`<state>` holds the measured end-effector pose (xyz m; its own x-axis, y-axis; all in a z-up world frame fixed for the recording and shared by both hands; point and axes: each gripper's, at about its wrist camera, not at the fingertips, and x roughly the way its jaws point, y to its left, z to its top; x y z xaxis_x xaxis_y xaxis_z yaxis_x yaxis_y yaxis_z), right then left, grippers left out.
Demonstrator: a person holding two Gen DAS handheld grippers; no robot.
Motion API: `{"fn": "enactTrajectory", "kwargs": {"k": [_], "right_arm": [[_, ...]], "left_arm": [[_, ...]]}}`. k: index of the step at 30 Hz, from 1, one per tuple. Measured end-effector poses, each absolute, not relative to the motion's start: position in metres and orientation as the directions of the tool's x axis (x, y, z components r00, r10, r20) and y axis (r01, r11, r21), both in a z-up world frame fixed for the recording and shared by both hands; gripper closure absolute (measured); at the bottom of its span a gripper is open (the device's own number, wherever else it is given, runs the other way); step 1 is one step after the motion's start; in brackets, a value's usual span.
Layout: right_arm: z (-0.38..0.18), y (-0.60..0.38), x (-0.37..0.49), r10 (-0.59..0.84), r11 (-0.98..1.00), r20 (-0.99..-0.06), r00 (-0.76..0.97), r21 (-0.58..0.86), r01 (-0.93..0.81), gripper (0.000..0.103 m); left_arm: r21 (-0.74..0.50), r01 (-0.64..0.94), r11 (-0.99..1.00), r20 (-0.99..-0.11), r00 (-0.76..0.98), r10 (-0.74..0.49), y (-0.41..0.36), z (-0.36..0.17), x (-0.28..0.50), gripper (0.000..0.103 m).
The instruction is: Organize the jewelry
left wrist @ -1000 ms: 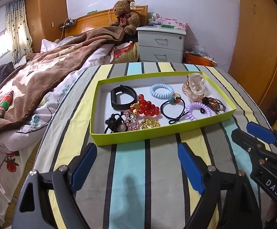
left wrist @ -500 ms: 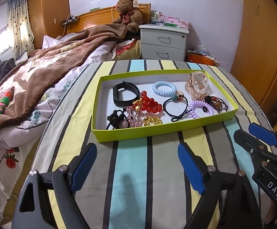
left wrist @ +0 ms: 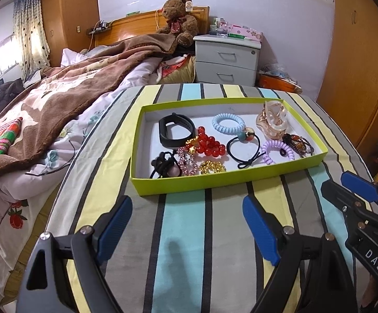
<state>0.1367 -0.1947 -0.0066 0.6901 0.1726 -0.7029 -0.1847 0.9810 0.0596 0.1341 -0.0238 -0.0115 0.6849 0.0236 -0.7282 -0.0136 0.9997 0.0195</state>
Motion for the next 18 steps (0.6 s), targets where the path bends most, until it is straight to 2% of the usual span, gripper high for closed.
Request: {"fn": "enactTrajectory", "kwargs": {"k": [18], "right_arm": [[-0.0051,-0.1948,0.1362,0.175,0.981,-0.7,0.692,0.062,-0.186,0.06]], "left_arm": [[0.036,-0.019,0.999,-0.726,0.686,0.039,-0.0244,-0.012,0.1346,0.015]]}}
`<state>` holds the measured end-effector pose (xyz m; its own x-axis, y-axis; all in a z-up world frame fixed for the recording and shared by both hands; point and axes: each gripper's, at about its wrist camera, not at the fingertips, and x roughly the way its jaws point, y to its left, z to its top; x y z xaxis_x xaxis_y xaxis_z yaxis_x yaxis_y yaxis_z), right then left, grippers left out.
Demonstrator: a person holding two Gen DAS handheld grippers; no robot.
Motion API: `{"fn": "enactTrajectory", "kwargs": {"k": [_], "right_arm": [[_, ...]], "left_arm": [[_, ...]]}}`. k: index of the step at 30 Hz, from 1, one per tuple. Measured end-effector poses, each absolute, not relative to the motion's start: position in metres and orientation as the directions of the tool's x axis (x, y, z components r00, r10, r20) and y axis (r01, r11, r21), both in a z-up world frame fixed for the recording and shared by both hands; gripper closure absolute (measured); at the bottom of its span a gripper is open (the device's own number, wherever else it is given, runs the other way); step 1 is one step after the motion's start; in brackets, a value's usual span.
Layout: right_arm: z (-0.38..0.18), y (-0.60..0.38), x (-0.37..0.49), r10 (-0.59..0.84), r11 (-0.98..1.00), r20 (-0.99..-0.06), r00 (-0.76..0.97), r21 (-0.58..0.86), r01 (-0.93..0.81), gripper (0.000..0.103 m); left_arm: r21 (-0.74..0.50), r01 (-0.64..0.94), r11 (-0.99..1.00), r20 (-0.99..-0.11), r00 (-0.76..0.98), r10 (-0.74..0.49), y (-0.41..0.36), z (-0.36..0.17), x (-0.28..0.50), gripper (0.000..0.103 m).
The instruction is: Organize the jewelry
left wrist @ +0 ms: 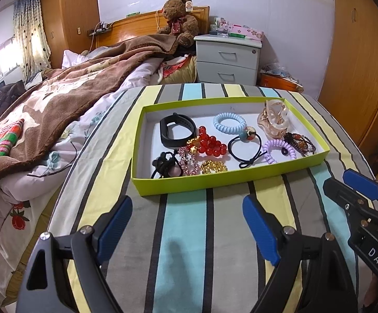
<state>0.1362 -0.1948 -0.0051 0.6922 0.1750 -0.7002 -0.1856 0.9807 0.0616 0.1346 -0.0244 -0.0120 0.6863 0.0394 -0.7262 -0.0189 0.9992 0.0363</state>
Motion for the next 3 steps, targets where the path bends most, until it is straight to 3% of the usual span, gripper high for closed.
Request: {"fn": "enactTrajectory", "kwargs": {"k": [3], "right_arm": [[-0.0051,-0.1949,0.1364,0.175,0.981,-0.7,0.692,0.062,-0.185,0.06]], "left_arm": [[0.034,-0.021,0.999,-0.726,0.686,0.039,-0.0236,-0.0119,0.1336,0.015]]}}
